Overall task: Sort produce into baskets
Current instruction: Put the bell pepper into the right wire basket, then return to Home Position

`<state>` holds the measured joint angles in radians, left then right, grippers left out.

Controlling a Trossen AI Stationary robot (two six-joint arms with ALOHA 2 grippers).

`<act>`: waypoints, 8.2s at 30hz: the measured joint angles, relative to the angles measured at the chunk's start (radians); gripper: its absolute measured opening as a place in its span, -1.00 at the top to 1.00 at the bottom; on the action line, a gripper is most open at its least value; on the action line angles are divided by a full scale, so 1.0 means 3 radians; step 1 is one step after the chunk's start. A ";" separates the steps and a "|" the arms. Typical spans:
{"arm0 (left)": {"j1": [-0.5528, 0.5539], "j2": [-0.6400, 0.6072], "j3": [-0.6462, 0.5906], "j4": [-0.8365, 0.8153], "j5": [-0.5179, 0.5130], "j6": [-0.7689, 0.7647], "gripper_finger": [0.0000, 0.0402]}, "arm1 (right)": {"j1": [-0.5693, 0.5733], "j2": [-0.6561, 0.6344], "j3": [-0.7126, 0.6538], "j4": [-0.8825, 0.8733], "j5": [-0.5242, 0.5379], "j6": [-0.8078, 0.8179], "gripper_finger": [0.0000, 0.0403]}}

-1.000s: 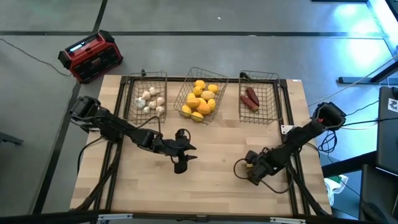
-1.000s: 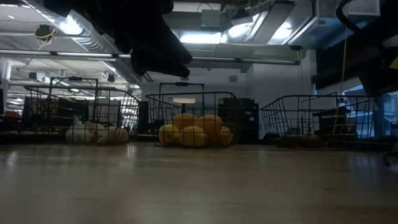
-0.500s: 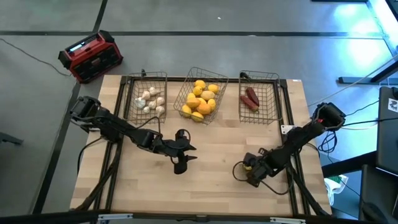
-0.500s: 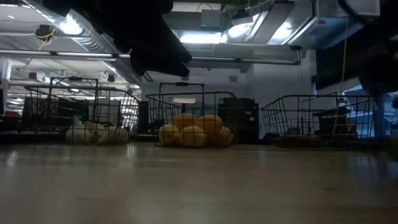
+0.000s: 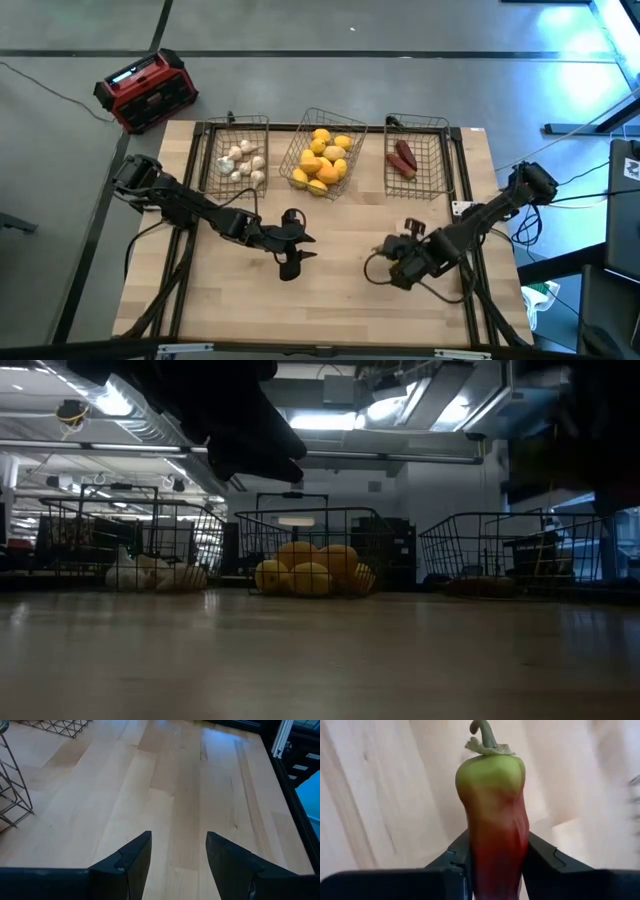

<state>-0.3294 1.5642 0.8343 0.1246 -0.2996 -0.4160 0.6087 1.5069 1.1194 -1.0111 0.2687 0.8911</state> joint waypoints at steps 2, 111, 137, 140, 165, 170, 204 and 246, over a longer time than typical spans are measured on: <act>0.0000 0.0000 -0.0001 0.0001 0.0000 -0.0014 0.08 | -0.0074 -0.0048 0.0182 -0.0177 0.0133 -0.0204 0.44; -0.0125 -0.1770 -0.0676 0.0171 -0.0187 0.0986 0.98 | -0.1903 -0.1755 -0.0607 0.2242 -0.0672 -0.2212 0.62; 0.0357 -0.3902 -0.2205 0.0346 -0.0079 0.0513 0.99 | -0.1220 -0.3597 -0.2792 0.4003 -0.0867 -0.1938 0.94; 0.0357 -0.4062 -0.2274 0.0346 -0.0065 0.0519 0.99 | -0.1220 -0.3942 -0.3034 0.4012 -0.0795 -0.1885 0.93; 0.0359 -0.5017 -0.2756 0.0121 -0.0038 0.0395 0.98 | -0.1223 -0.4819 -0.3695 0.3542 -0.0458 -0.1638 0.93; 0.0364 -0.5012 -0.2755 0.0007 -0.0519 0.0701 0.98 | -0.1223 -0.4819 -0.3698 0.3546 -0.0459 -0.1648 0.93; 0.0577 -0.5180 -0.2749 -0.0270 0.0238 0.1034 0.98 | -0.1222 -0.5015 -0.3705 0.3469 -0.0805 -0.2269 0.93; 0.0577 -0.5180 -0.2750 -0.0268 0.0238 0.1038 0.98 | -0.1222 -0.5015 -0.3706 0.3465 -0.0783 -0.2266 0.93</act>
<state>-0.1562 0.0101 0.0093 0.0442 -0.2283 -0.1047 0.2420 0.0025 0.0074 0.0284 0.0338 0.2111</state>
